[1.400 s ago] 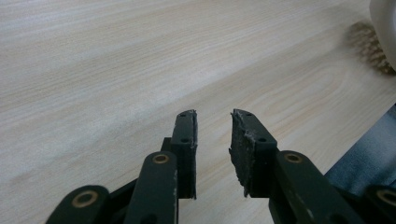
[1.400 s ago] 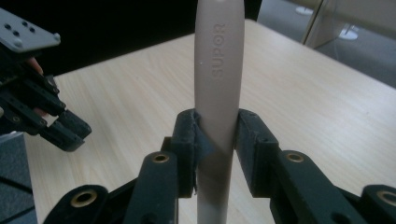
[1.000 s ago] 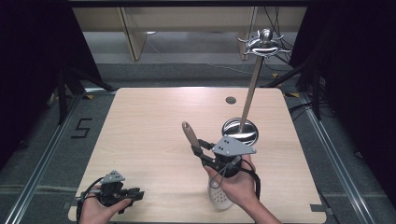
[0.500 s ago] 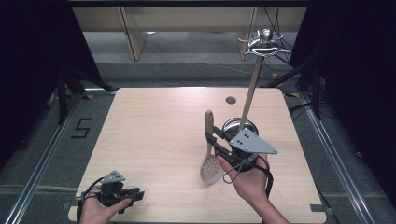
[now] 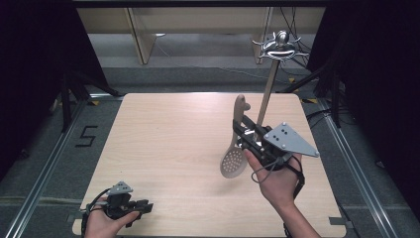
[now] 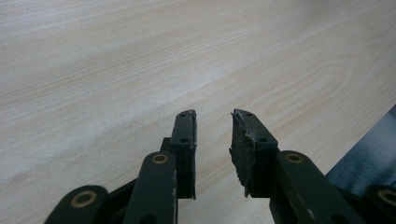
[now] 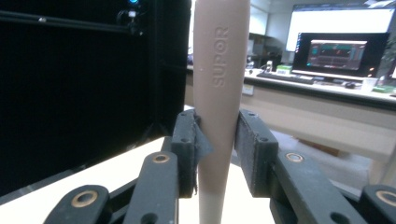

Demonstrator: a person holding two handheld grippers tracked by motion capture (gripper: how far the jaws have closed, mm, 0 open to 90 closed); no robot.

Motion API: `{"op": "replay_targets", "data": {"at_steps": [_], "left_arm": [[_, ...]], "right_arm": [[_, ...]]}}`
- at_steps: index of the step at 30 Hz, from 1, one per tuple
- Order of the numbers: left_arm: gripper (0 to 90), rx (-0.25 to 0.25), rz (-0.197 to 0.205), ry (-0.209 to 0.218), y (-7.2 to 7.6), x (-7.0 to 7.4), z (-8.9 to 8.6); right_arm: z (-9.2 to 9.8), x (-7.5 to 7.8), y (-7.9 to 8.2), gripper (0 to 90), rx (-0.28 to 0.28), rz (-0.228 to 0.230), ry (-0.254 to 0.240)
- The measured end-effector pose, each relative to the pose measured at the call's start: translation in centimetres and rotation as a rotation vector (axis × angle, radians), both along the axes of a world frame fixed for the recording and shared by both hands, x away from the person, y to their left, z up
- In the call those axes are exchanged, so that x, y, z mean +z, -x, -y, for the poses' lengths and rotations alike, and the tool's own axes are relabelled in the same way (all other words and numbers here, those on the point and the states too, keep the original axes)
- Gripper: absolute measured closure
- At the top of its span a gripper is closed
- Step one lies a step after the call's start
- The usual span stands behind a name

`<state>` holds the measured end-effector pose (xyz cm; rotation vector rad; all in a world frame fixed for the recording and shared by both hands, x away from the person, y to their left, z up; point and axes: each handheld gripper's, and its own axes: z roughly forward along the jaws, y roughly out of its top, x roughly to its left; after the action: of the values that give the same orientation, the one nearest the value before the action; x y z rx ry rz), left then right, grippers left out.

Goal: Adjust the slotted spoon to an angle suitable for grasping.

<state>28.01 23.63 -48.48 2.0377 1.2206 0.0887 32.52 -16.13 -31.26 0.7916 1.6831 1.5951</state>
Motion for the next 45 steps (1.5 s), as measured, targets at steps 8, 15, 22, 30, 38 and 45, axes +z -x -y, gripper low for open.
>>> {"op": "replay_targets", "data": {"at_steps": [8,15,22,30,38,45], "left_arm": [[69.4,-0.007,0.003,-0.005,-0.1,-0.1,0.1],[69.4,-0.002,0.003,-0.004,-0.1,-0.1,0.1],[69.4,0.012,0.003,-0.006,-0.1,-0.1,0.1],[69.5,-0.001,0.001,-0.001,-0.1,-0.1,0.0],[69.5,0.005,0.024,0.010,-0.3,0.3,0.5],[69.5,-0.007,0.033,0.007,-0.5,0.3,0.5]], "right_arm": [[1.2,0.6,0.5,70.5,-0.067,0.012,-0.022],[2.3,1.6,0.8,70.5,-0.161,0.060,-0.048],[3.1,2.3,1.0,70.5,-0.212,0.069,-0.062],[4.2,2.7,1.0,70.5,-0.240,0.059,-0.064],[5.7,2.9,0.9,70.6,-0.304,0.054,-0.065],[6.8,3.0,0.9,70.5,-0.349,0.049,-0.067]]}}
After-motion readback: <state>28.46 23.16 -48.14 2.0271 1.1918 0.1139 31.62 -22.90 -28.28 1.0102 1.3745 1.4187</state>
